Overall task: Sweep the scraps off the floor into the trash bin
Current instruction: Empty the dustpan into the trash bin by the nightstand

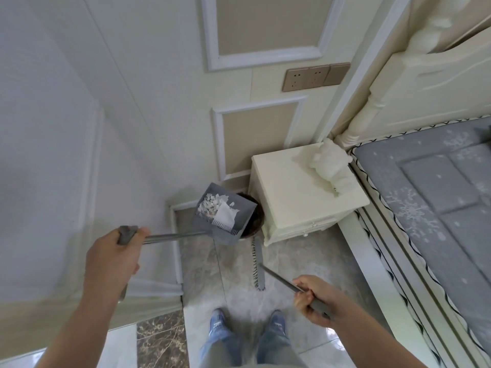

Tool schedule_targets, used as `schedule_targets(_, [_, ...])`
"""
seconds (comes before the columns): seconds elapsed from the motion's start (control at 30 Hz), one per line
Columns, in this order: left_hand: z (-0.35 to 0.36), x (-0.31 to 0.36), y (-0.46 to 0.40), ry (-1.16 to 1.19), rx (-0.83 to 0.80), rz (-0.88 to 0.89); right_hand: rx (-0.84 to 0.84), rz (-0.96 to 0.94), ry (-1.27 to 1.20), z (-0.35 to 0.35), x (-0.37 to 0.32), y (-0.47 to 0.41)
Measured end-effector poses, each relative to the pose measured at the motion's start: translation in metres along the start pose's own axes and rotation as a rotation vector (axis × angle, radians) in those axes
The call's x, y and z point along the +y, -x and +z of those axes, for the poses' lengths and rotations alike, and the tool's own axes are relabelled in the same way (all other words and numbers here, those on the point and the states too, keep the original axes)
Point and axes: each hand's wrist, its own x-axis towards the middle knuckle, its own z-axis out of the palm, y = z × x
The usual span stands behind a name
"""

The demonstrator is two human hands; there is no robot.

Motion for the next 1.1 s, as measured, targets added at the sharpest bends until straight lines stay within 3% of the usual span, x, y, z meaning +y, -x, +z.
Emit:
schedule_targets(0.17, [0.009,-0.013,-0.018,0.162,0.015,-0.141,0.008,0.011,0.011,0.001,-0.001,0.0])
schedule_targets(0.3, [0.019,-0.023,-0.022,0.16,0.011,-0.172,0.022,-0.006,0.023,0.003,0.001,0.003])
schedule_targets(0.7, [0.071,-0.012,-0.015,-0.13,0.001,0.191,0.025,-0.019,0.001,0.008,0.008,-0.005])
schedule_targets(1.1, [0.12,-0.03,-0.004,-0.564,-0.104,0.375,-0.073,-0.076,-0.223,0.025,0.015,-0.011])
